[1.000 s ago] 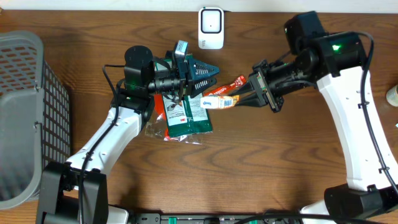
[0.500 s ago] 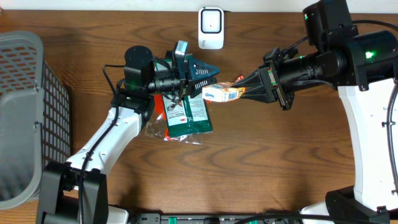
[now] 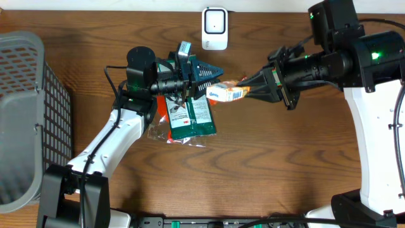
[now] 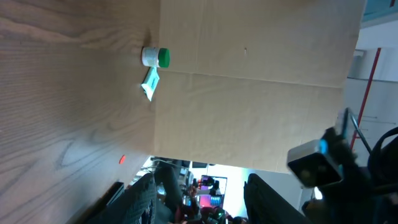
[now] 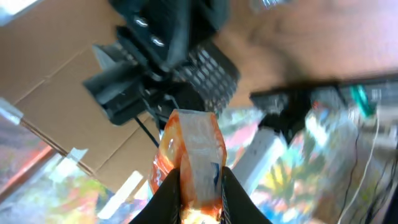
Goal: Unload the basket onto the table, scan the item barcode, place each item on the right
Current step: 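Carry the orange packet rightward with the right gripper, then raise the orange packet up to the white scanner with the right gripper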
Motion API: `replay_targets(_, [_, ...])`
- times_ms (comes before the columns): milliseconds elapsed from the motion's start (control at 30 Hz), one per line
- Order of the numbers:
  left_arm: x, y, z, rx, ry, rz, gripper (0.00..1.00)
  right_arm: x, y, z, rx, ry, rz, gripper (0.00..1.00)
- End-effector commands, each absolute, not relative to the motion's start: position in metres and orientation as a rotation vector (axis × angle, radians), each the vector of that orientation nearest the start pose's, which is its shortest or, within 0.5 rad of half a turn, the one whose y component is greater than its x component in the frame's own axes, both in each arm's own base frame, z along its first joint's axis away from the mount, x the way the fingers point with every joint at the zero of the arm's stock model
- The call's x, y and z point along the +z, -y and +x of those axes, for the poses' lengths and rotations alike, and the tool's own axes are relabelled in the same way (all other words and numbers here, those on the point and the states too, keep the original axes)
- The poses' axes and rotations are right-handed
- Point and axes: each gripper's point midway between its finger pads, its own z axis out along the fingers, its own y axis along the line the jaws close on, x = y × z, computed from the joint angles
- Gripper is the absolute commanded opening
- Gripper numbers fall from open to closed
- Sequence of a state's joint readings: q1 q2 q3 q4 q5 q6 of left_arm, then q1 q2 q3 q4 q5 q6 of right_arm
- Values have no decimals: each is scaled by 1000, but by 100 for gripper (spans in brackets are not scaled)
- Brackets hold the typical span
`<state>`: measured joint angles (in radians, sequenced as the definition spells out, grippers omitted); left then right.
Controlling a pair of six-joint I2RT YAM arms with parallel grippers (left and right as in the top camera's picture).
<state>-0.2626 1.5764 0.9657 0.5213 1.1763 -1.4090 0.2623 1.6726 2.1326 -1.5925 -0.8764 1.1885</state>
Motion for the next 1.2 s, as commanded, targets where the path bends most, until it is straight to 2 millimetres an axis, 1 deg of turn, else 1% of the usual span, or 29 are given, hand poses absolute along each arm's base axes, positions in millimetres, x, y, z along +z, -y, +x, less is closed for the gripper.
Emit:
replay_targets(0, [274,256,338,-2075,-2154,-12,46,370,-204,288,1378,-2784,756,1])
replay_targets(33, [274,256,338,-2075,-2154,-12,46,366,-198,296,1293,-2761,683,2])
replay_targets(100, [274,256,338,-2075,-2154,-12,46,355,-179,313,1087,-2715,600,1])
replay_targets(133, [275,256,338,-2075,-2154,-11,46,353,-172,322,1000,-2685,508,1])
replay_targets(167, [275,256,338,-2075,-2155,-11,46,352,-165,331,919,-2651,409,1])
replay_targets(233, [275,256,338,-2076,-2155,-9,46,353,-154,345,785,-2597,290,1])
replay_targets(267, [275,256,338,-2077,-2155,-9,46,355,-151,352,731,-2561,219,1])
replay_targets(333, [275,256,338,-2077,-2155,-9,46,360,-150,363,681,-2507,117,1])
replay_targets(533, [275,256,338,-2063,-2144,18,46,382,-154,390,530,-2312,-236,1])
replay_targets(633, [275,256,338,-2050,-2133,41,46,385,-158,403,437,-2223,-443,1])
replay_targets(700, [275,256,339,-2045,-2130,44,46,380,-161,412,368,-2176,-584,1])
replay_targets(800, [275,256,338,-2032,-2119,70,46,366,-164,423,357,-2194,-621,1])
replay_targets(833, [275,256,338,-2024,-2112,85,46,362,-168,426,362,-2183,-662,1])
replay_targets(867, [275,256,338,-2016,-2106,99,46,359,-174,428,371,-2153,-739,1])
replay_targets(900, [275,256,338,-2010,-2101,110,46,358,-183,431,393,-2107,-822,1])
replay_targets(967, [275,256,338,-1994,-2088,139,46,358,-199,436,452,-2027,-916,1])
replay_targets(1067, [275,256,339,-1966,-2065,186,46,354,-210,455,460,-1942,-975,1])
replay_targets(1133, [275,256,339,-1947,-2048,219,46,347,-214,466,458,-1918,-998,1])
replay_targets(1167, [275,256,339,-1938,-2041,234,46,342,-219,469,486,-1896,-1027,1])
